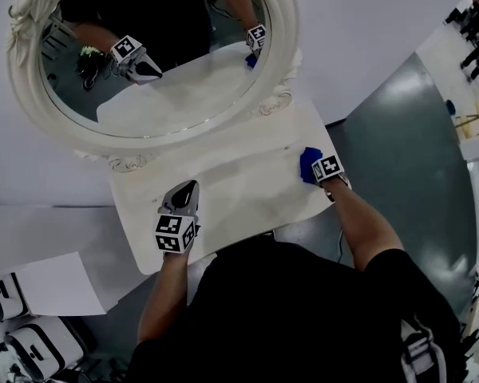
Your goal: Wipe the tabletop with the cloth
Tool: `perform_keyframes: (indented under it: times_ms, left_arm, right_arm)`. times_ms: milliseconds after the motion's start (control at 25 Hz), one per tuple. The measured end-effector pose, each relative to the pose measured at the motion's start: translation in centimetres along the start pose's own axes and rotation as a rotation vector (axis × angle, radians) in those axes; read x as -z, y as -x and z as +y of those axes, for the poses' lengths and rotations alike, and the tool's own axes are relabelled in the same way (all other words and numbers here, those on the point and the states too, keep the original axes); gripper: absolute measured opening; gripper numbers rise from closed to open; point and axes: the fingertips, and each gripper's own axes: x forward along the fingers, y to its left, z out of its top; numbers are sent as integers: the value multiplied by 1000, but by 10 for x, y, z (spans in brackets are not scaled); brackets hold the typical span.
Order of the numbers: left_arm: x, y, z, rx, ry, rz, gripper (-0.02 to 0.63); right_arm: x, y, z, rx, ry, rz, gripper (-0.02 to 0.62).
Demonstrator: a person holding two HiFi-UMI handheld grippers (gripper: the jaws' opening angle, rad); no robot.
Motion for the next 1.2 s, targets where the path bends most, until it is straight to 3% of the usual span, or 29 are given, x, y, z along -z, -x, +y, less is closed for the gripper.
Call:
perform_keyframes:
  times_ms: [200,400,800,1200]
  left_arm:
    - [1,19,12,-29,12,-21,14]
    - [7,47,29,-75,29,-42,14]
    - [39,122,68,-214,97,-69,14]
    - [79,200,104,-342,175,-81,14]
  right_arm:
    - [-6,7,10,27,2,-8,43]
    - [-33,13,72,-72,84,-63,43]
    - [-90,10,282,-327,378,-91,43]
    - [-86,9,488,-533,625,-34,43]
